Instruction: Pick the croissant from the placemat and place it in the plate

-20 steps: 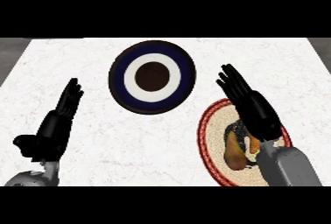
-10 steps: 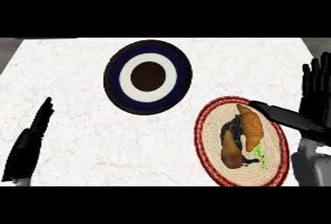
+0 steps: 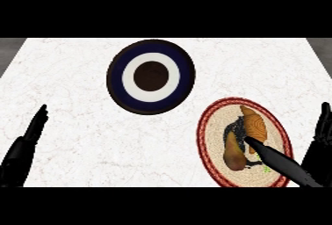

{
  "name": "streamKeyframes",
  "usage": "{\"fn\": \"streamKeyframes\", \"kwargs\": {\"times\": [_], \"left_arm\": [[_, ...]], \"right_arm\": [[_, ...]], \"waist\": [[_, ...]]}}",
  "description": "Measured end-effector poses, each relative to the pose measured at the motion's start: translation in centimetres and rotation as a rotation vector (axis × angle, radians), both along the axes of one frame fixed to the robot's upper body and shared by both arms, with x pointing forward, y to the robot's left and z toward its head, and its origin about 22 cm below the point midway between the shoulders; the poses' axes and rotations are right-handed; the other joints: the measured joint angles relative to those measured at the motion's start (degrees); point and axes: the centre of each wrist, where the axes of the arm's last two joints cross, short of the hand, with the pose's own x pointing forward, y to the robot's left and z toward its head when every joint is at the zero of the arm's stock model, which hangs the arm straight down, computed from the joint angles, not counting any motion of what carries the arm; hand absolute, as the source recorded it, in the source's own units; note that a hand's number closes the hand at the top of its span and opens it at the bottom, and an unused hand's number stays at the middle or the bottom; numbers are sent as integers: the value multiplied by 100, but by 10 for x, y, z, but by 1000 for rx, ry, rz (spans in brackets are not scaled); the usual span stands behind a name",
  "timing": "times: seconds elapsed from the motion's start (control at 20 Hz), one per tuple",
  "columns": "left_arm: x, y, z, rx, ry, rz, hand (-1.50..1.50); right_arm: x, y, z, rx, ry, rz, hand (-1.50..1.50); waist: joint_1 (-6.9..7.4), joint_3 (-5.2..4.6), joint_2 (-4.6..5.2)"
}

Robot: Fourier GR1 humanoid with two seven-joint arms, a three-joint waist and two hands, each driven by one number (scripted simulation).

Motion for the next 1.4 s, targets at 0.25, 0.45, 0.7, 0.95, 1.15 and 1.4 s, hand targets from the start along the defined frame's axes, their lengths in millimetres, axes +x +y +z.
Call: {"fn": "streamKeyframes", "kwargs": {"times": [0.25,0.45,0.7,0.95,1.15,1.4], "left_arm": [[1,4,0,1,-3,6,0],[5,2,0,-1,-2,-3,0],[5,-1,-1,-1,-9,-10,0],[5,0,-4,6,-6,-14,0],[6,0,-2,8,-12,-16,0],[7,2,-3,7,-12,-15,0]], "right_arm": [[-27,-16,3,-168,237,50,-150],[-29,-28,21,-277,417,53,-150],[-21,-34,43,-353,618,55,-150],[3,-34,51,-398,785,93,-150],[22,-42,58,-433,896,133,-150],[43,-43,48,-519,1030,182,-150]], "waist": [[-7,-11,9],[38,-12,27],[85,-6,30],[110,-1,34],[112,3,32],[115,6,34]]}}
